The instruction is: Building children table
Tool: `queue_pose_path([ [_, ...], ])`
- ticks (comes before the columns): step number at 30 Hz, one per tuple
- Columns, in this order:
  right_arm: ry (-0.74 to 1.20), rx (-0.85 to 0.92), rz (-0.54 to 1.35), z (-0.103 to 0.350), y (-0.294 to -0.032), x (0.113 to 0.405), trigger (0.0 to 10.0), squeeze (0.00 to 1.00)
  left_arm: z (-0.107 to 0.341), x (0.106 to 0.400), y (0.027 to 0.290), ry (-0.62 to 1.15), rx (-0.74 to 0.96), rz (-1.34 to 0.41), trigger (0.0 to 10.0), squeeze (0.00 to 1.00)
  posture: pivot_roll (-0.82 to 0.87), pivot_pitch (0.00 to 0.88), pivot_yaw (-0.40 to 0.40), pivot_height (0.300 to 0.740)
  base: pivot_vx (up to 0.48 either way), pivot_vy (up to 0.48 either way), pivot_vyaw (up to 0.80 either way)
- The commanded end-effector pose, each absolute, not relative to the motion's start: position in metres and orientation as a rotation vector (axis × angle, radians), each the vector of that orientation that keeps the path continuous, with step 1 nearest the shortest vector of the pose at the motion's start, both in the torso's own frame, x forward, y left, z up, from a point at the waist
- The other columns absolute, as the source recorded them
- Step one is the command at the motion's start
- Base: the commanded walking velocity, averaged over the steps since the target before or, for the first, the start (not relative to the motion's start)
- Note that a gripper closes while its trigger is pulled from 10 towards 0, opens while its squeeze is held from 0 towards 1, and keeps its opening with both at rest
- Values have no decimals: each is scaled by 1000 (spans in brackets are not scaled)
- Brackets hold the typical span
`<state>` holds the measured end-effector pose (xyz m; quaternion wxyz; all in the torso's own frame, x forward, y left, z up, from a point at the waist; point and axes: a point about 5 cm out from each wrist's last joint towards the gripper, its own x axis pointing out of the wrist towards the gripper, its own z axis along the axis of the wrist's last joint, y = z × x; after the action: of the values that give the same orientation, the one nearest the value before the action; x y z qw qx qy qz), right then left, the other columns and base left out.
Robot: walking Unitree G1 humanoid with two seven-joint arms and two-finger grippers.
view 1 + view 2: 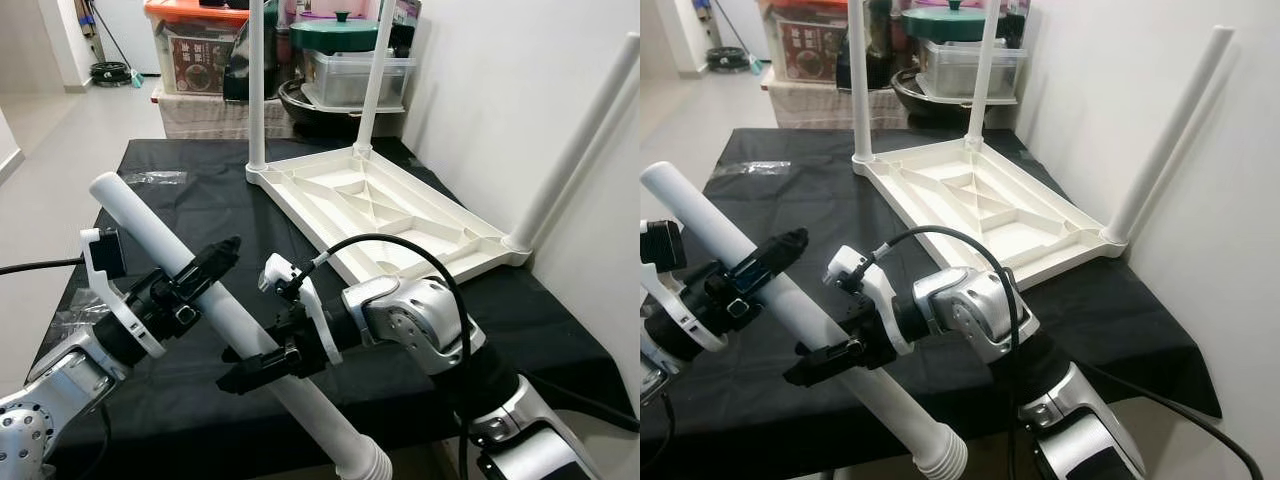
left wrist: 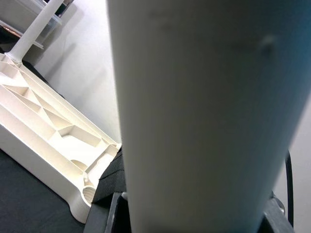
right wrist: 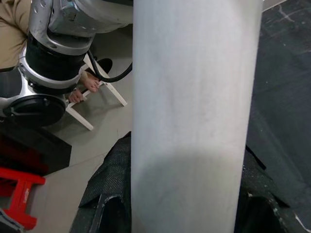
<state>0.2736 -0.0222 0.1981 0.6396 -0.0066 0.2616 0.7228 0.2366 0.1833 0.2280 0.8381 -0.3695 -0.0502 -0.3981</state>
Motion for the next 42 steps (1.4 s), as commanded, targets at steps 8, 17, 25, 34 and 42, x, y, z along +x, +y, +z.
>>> queue_pose_path([
  [8, 568, 16, 1661, 200, -22, 272, 0, 0, 234, 248, 190, -208, -735, -729, 10000, 1000, -5, 0, -65, 740, 0, 0, 0],
  [17, 428, 122, 1342, 207, -53, 314, 0, 0, 235, 237, 206, -258, -701, -578, 10000, 1000, -2, 0, -68, 740, 0, 0, 0],
  [25, 283, 170, 1037, 226, -94, 350, 0, 0, 233, 226, 221, -288, -738, -505, 10000, 0, 2, 0, -75, 740, 0, 0, 0],
  [34, -60, 102, 597, 260, -130, 383, 0, 0, 205, 237, 228, -207, -632, -235, 10000, 0, 3, 0, -70, 740, 0, 0, 0],
  [42, -175, 111, 435, 265, -144, 387, 0, 0, 202, 237, 227, -199, -656, -201, 10000, 0, 8, 0, -67, 740, 0, 0, 0],
])
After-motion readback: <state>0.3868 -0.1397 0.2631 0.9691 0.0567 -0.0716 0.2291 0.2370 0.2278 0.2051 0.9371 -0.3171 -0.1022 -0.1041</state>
